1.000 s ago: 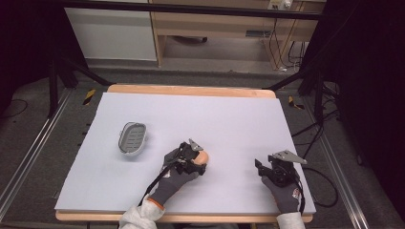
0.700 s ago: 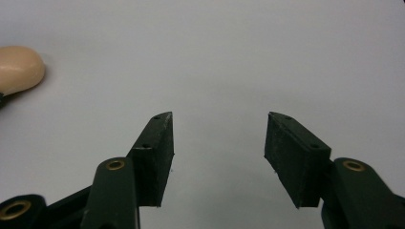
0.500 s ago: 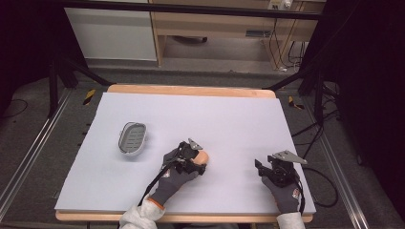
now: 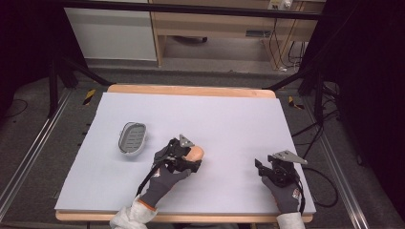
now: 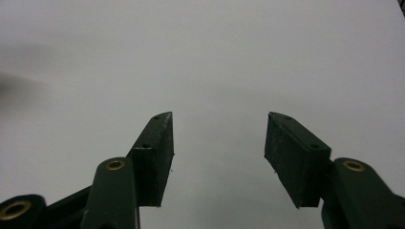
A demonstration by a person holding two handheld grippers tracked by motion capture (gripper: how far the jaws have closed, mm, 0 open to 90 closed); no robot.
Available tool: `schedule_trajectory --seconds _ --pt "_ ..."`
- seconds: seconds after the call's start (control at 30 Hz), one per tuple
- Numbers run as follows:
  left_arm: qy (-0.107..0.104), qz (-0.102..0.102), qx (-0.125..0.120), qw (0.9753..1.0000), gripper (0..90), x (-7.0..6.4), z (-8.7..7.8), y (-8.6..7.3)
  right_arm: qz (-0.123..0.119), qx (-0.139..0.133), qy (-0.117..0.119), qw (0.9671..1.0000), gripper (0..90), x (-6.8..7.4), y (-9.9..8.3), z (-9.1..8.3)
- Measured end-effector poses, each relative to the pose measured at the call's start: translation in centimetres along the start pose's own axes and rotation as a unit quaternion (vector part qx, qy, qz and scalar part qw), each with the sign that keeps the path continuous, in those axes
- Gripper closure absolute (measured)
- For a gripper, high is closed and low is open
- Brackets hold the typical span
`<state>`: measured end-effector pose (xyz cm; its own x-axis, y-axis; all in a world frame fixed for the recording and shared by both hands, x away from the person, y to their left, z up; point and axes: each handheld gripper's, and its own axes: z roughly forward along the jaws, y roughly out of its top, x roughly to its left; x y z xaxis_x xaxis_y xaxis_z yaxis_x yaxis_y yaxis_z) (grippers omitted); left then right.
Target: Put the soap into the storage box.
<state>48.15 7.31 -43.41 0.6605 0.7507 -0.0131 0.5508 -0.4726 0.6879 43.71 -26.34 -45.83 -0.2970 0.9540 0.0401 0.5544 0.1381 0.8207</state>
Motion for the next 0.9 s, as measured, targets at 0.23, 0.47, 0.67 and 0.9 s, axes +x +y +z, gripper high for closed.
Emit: schedule_trajectory --seconds 0.23,0.47,0.67,0.9 --pt "0.012 -0.004 -0.017 0.9998 31.8 1.2 -2.0 -0.2 -0.003 -0.002 -0.001 1.0000 43.1 0.0 0.0 0.0" --pt "0.019 -0.015 -0.033 0.9992 31.9 2.1 -3.4 -0.4 -0.001 -0.006 0.000 1.0000 42.9 0.2 0.1 -0.1" --pt "0.025 -0.028 -0.048 0.9982 31.9 3.3 -4.7 -0.6 -0.001 -0.006 -0.001 1.0000 42.9 0.2 0.1 -0.1" --pt "0.038 -0.037 -0.051 0.9973 31.9 4.7 -5.9 -0.8 0.000 -0.005 0.000 1.0000 42.9 0.2 0.1 0.0"
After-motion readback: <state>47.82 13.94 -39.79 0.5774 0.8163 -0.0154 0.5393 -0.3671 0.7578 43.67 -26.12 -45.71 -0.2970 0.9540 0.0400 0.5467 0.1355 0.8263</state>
